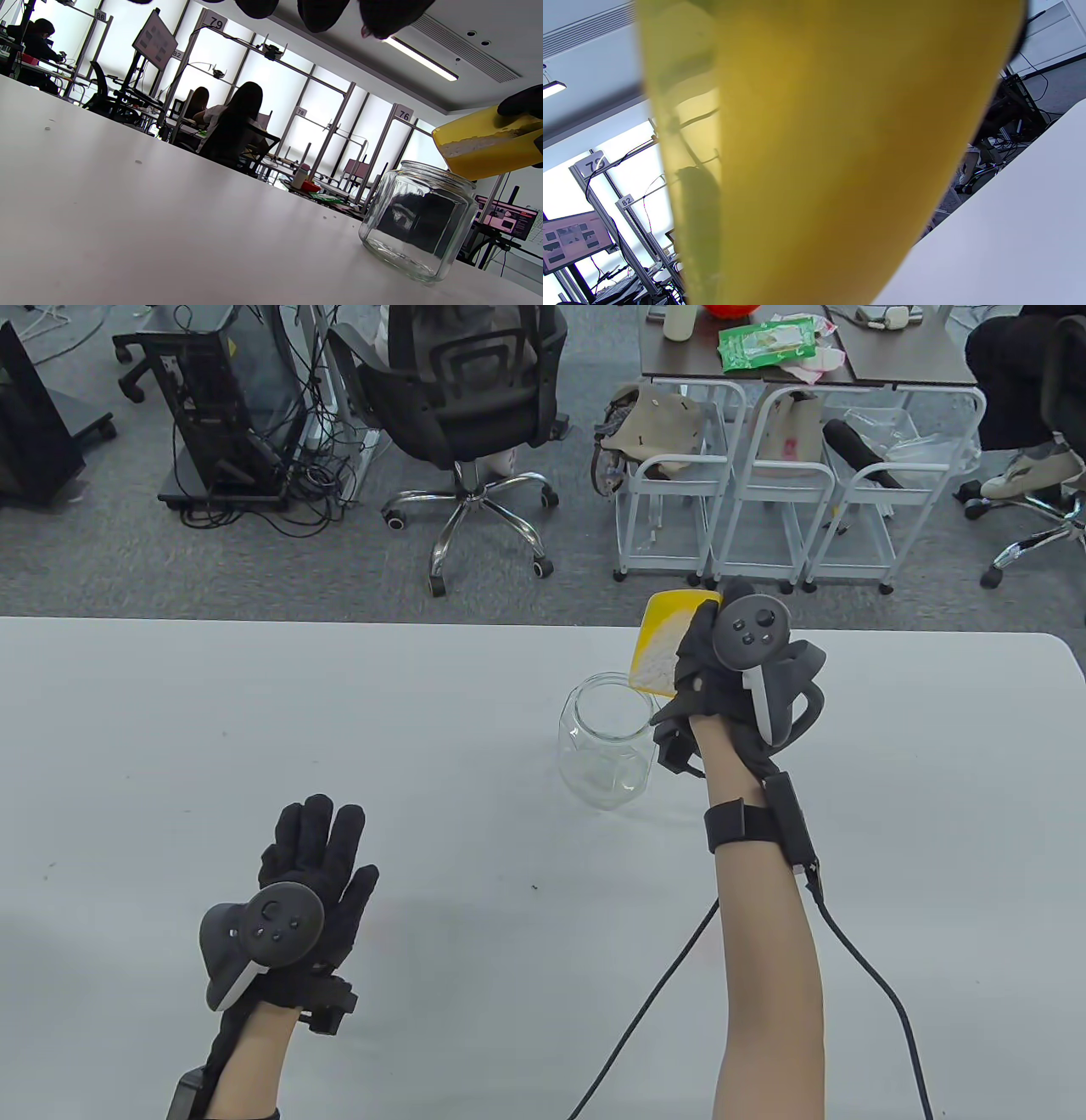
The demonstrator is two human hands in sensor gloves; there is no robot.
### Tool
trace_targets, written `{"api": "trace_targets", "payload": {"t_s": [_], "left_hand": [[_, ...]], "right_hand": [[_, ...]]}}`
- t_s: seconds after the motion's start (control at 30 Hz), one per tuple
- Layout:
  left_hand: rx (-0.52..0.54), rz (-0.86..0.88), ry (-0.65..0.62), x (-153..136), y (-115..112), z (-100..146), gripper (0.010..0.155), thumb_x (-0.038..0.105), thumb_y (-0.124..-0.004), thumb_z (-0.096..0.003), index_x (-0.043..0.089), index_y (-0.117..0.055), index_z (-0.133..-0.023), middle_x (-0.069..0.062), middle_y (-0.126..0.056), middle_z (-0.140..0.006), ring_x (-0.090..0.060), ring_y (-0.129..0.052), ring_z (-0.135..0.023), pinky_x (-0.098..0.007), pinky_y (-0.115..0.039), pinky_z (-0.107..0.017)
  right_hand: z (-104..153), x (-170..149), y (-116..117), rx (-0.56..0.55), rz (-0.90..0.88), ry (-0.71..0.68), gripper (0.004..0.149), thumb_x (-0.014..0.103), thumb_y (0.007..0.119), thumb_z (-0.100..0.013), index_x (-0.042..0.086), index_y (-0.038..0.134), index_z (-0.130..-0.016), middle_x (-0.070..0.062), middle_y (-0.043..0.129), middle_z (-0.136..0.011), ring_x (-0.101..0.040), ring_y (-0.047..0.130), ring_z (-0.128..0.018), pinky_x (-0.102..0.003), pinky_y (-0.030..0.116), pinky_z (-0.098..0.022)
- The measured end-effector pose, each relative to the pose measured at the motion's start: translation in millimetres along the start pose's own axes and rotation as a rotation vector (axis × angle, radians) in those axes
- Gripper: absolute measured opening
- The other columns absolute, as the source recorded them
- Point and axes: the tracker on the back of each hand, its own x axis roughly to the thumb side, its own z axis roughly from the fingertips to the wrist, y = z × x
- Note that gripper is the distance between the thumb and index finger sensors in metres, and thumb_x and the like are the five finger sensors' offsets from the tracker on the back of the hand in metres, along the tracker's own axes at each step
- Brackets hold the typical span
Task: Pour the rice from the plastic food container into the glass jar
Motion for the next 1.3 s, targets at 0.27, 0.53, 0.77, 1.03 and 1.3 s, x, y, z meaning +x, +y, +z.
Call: {"api": "trace_targets", "payload": {"t_s": [0.27,0.53,0.77,1.03,1.3], "left_hand": [[-0.002,0.003,0.001,0.1,-0.2,0.2,0.066,0.051,-0.055,-0.0554,0.031,-0.043,-0.116,-0.013,-0.032,-0.127,-0.044,-0.030,-0.114,-0.067,-0.041,-0.076],[-0.001,0.001,-0.001,0.4,0.1,0.3,0.066,0.051,-0.055,-0.0554,0.031,-0.043,-0.116,-0.013,-0.032,-0.127,-0.043,-0.030,-0.114,-0.067,-0.041,-0.076],[-0.002,0.001,-0.001,0.5,0.1,0.4,0.066,0.051,-0.055,-0.0554,0.031,-0.043,-0.117,-0.013,-0.032,-0.127,-0.043,-0.030,-0.114,-0.067,-0.041,-0.076],[0.000,0.000,-0.002,0.7,0.3,0.6,0.066,0.051,-0.055,-0.0554,0.030,-0.043,-0.117,-0.013,-0.032,-0.127,-0.043,-0.030,-0.114,-0.067,-0.041,-0.076],[0.000,0.000,-0.004,1.0,0.4,0.7,0.066,0.051,-0.055,-0.0554,0.031,-0.043,-0.117,-0.013,-0.032,-0.127,-0.043,-0.030,-0.114,-0.067,-0.041,-0.076]], "right_hand": [[0.9,0.2,0.5,0.005,-0.005,0.008,0.054,0.042,0.057,-0.064,0.016,0.050,-0.112,-0.033,0.049,-0.098,-0.045,0.087,-0.060,-0.051,0.081,-0.036],[1.5,0.9,0.1,0.002,0.011,0.005,0.054,0.042,0.057,-0.064,0.016,0.050,-0.112,-0.033,0.049,-0.098,-0.045,0.087,-0.060,-0.051,0.081,-0.036],[1.2,1.3,-0.7,-0.003,0.021,0.005,0.055,0.042,0.058,-0.064,0.016,0.050,-0.111,-0.033,0.049,-0.098,-0.045,0.087,-0.060,-0.051,0.081,-0.036],[0.5,3.2,-1.8,-0.009,0.033,-0.006,0.055,0.042,0.058,-0.064,0.016,0.050,-0.111,-0.033,0.049,-0.098,-0.045,0.087,-0.060,-0.051,0.081,-0.036],[2.0,8.3,-4.5,-0.023,0.063,-0.036,0.055,0.042,0.057,-0.064,0.016,0.049,-0.112,-0.033,0.049,-0.098,-0.045,0.087,-0.060,-0.051,0.081,-0.036]]}}
